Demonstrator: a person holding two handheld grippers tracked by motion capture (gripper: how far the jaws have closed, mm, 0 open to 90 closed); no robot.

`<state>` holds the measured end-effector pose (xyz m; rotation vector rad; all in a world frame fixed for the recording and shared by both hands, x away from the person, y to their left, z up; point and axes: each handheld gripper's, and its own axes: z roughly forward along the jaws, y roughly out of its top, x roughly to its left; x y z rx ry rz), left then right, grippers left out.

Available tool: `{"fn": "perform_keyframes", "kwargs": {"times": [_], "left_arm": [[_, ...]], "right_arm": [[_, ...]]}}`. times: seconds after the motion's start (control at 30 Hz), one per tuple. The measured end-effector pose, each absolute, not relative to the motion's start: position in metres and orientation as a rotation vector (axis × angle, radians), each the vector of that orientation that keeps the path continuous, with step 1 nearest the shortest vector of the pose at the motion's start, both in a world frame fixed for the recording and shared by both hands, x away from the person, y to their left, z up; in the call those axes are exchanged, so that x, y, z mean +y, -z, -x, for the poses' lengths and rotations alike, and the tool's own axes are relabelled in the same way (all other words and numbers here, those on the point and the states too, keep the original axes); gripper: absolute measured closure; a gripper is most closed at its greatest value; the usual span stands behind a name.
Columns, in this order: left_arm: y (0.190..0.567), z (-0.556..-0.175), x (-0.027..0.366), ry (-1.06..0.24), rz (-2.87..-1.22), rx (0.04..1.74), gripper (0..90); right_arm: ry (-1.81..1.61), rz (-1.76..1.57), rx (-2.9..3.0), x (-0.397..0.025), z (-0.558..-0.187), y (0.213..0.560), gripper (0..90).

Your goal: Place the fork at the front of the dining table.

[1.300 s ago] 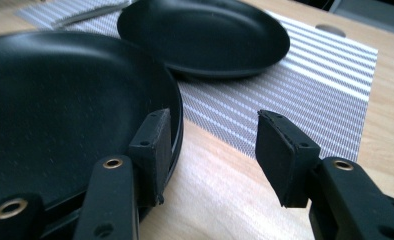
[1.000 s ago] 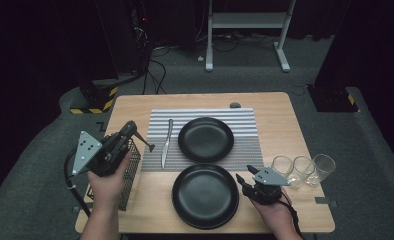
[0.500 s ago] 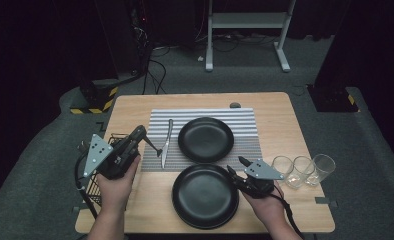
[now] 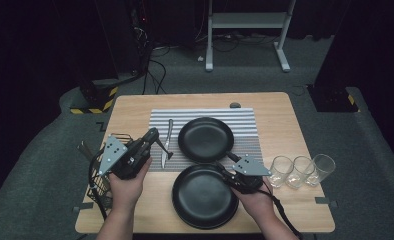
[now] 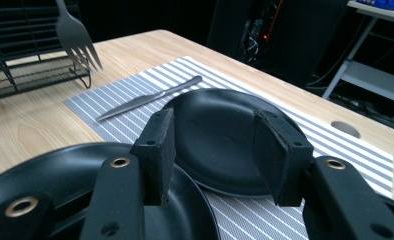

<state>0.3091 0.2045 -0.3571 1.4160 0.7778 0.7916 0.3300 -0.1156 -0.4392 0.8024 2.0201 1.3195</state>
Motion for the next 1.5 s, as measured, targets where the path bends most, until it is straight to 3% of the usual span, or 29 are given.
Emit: {"fn": "perform_keyframes", "kwargs": {"times": [0.87, 1.5], "left_arm": [[0.372, -0.323, 0.14, -0.685, -1.479, 0.714, 86.5], [0.374, -0.323, 0.115, -0.633, -1.497, 0.676, 86.6]], "right_arm": [[-1.4, -0.739, 2.05, -0.08, -0.335, 0.44, 54.9], [-1.411, -0.712, 2.055, -0.07, -0.335, 0.439, 61.9]]}}
